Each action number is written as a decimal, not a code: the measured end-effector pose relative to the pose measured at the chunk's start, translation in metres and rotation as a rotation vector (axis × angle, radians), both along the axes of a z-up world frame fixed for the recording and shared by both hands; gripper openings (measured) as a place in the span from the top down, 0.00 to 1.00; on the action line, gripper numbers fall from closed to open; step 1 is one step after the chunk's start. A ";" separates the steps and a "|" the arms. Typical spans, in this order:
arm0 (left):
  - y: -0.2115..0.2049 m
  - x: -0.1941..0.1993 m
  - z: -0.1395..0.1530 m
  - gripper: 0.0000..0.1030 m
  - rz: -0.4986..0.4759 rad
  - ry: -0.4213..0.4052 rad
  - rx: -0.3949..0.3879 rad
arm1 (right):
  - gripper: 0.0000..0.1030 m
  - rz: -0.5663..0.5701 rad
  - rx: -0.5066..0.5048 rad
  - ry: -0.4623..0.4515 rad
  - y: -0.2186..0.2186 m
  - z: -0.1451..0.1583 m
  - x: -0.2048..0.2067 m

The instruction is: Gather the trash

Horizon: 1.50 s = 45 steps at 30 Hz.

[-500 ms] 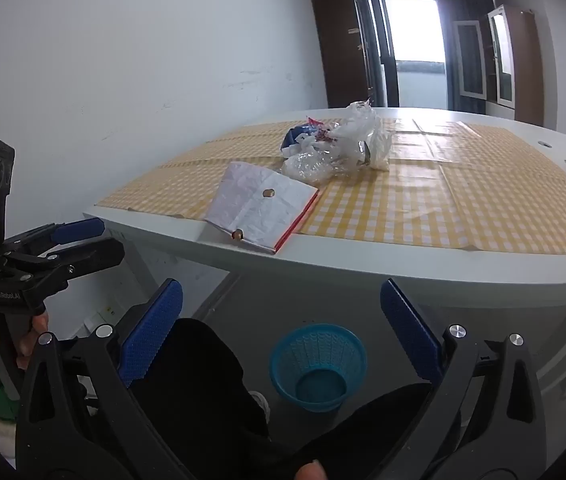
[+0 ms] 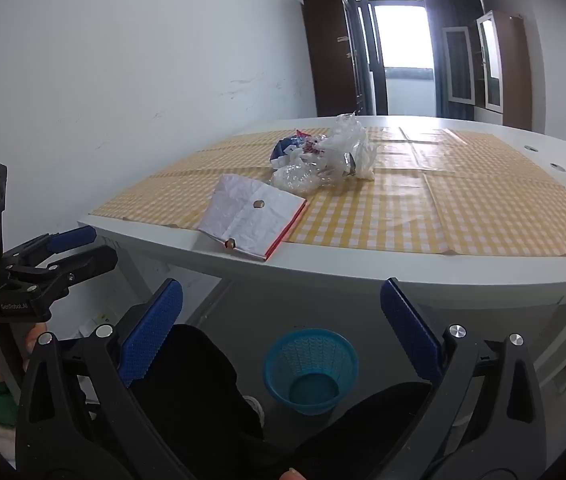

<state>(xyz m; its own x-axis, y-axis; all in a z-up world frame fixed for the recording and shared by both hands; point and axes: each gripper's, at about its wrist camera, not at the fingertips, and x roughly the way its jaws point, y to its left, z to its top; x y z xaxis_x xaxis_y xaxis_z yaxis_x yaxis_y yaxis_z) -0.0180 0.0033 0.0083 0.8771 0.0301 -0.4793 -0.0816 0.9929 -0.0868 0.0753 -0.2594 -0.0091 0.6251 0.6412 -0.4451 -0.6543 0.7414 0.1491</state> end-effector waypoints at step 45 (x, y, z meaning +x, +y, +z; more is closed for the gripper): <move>0.027 0.032 -0.015 0.06 -0.032 0.108 -0.098 | 0.08 0.041 -0.010 0.073 0.009 0.016 0.030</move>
<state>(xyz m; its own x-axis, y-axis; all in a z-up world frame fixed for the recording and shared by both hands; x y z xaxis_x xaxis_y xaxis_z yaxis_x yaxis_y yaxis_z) 0.0137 0.0304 -0.0065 0.8202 -0.0486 -0.5700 -0.0643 0.9822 -0.1763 0.1056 -0.2508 0.0068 0.5641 0.6610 -0.4949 -0.6718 0.7158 0.1904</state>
